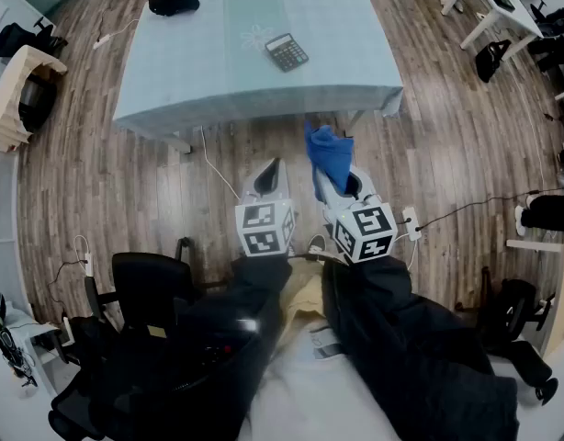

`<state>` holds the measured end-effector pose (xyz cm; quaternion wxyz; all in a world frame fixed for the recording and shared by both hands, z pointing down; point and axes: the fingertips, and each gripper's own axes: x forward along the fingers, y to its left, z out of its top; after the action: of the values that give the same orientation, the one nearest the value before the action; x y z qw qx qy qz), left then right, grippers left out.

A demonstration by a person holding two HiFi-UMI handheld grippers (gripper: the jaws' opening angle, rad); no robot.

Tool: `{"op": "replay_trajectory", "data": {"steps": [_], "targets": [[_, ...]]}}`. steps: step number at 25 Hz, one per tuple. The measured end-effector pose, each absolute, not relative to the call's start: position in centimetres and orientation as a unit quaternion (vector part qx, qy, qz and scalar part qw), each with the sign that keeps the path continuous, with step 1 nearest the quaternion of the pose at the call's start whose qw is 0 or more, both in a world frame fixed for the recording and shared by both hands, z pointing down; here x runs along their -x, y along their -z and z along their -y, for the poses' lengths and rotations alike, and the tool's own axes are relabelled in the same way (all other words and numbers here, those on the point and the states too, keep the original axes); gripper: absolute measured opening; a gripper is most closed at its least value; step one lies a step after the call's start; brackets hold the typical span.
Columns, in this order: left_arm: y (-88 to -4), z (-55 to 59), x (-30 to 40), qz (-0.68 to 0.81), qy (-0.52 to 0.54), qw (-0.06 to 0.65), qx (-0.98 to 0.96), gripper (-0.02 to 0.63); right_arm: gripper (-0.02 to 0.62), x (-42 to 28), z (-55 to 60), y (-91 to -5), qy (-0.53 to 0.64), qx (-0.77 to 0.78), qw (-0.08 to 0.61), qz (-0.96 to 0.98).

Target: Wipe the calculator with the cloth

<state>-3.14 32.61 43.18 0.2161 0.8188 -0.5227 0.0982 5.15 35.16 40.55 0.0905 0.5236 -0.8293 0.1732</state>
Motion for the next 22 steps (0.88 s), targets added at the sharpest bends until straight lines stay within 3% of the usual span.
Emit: {"op": "replay_trajectory", "data": {"steps": [22], "targets": [[-46.1, -34.4, 6.9, 0.511, -0.102, 0.251, -0.816, -0.003, 0.086, -2.1, -36.7, -43.0, -0.186, -0.537, 0.110, 0.815]]}}
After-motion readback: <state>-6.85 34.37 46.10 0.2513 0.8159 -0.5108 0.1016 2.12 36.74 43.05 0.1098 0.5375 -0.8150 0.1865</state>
